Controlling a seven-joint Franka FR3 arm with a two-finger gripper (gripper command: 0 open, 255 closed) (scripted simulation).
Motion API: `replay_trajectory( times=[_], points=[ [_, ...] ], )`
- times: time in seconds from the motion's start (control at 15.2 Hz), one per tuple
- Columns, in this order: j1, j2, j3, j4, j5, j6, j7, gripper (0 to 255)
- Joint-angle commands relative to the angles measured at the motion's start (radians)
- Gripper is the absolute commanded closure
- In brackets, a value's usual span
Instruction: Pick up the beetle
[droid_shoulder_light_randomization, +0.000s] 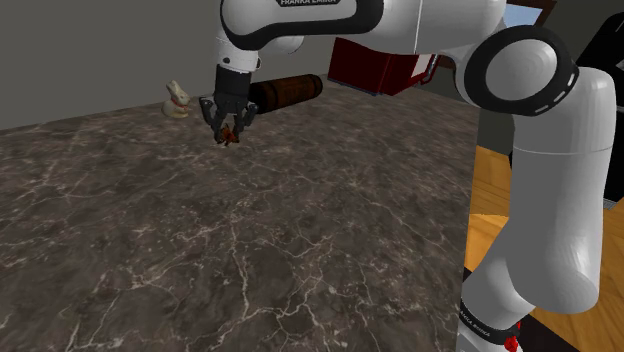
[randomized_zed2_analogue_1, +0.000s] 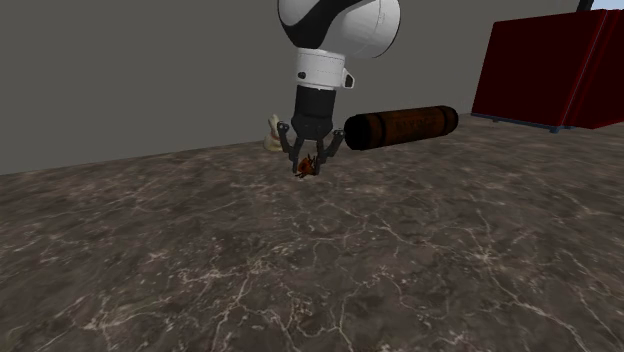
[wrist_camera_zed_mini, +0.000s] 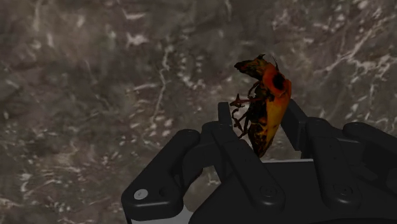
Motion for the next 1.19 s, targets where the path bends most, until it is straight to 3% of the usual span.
replay_trajectory(
  times=[0.0,1.12],
  points=[
    [-0.001,0.004,-0.001,-0.005,-0.001,-0.001,-0.001,255],
    [0.015,0.029,0.001,0.235,-0.008,-0.215,0.019,255]
  ],
)
